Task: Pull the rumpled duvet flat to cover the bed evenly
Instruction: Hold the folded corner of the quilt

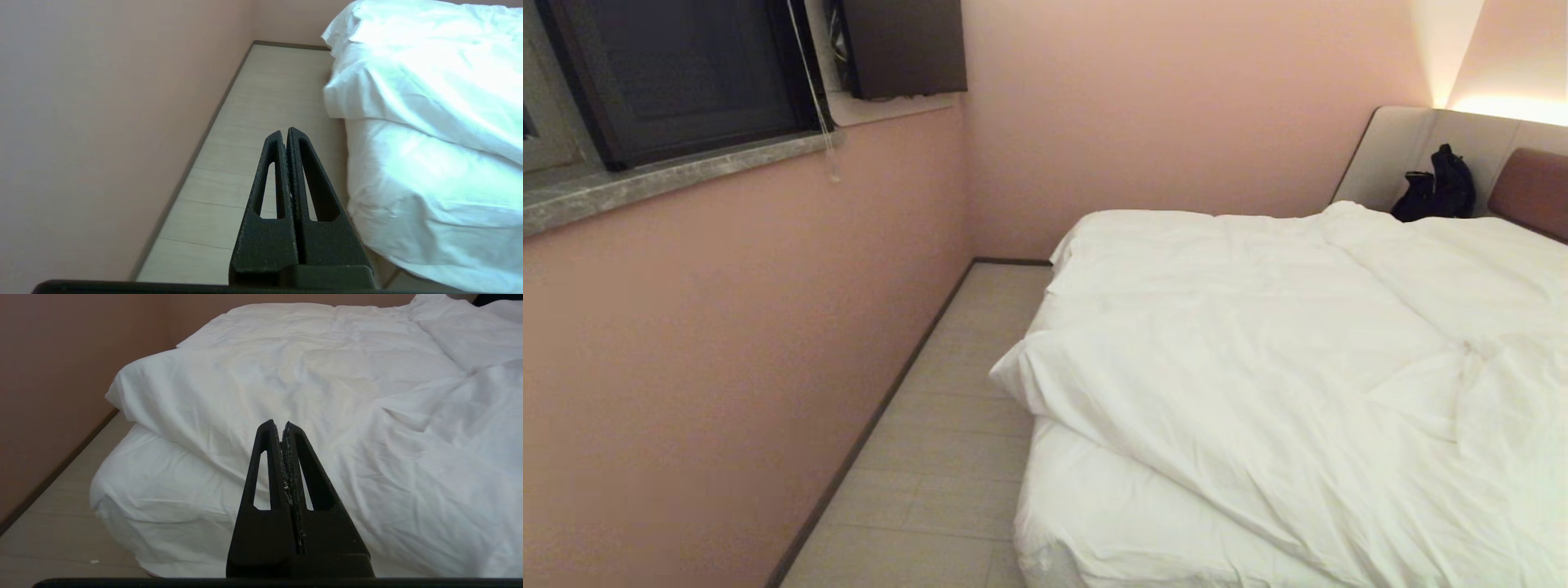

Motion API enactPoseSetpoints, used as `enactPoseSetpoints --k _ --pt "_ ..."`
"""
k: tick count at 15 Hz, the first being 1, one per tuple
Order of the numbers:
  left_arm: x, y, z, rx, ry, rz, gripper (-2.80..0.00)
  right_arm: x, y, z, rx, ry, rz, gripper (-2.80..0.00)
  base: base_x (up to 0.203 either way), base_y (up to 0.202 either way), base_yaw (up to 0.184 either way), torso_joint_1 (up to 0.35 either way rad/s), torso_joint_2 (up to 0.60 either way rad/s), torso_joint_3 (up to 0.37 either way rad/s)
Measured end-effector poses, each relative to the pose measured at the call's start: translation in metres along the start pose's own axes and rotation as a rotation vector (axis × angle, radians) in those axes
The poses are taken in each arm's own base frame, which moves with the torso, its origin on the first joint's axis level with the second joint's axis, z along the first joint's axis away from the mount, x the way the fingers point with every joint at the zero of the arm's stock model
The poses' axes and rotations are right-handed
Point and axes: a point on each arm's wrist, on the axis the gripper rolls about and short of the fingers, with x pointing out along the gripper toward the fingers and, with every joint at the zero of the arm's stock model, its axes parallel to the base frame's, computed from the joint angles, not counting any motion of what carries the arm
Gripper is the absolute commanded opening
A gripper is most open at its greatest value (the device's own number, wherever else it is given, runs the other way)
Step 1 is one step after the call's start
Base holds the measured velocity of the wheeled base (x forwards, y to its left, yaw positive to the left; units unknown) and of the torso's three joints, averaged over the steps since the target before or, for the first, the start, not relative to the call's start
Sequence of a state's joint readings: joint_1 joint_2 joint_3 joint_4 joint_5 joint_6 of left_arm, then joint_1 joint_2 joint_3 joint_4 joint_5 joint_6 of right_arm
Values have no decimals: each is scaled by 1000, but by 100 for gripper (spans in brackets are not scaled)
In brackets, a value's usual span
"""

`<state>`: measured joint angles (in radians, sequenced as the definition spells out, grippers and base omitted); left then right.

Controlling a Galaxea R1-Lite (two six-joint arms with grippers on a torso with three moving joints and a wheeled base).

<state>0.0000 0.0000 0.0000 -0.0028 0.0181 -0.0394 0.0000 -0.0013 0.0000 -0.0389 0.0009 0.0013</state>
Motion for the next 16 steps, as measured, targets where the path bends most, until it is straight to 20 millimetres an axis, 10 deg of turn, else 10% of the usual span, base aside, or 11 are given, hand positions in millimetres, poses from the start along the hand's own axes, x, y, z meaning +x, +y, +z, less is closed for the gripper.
enactPoseSetpoints --k 16 --pt "0 0 0 -8 0 1 -280 0 0 0 2 0 -1 -280 0 -193 0 1 3 2"
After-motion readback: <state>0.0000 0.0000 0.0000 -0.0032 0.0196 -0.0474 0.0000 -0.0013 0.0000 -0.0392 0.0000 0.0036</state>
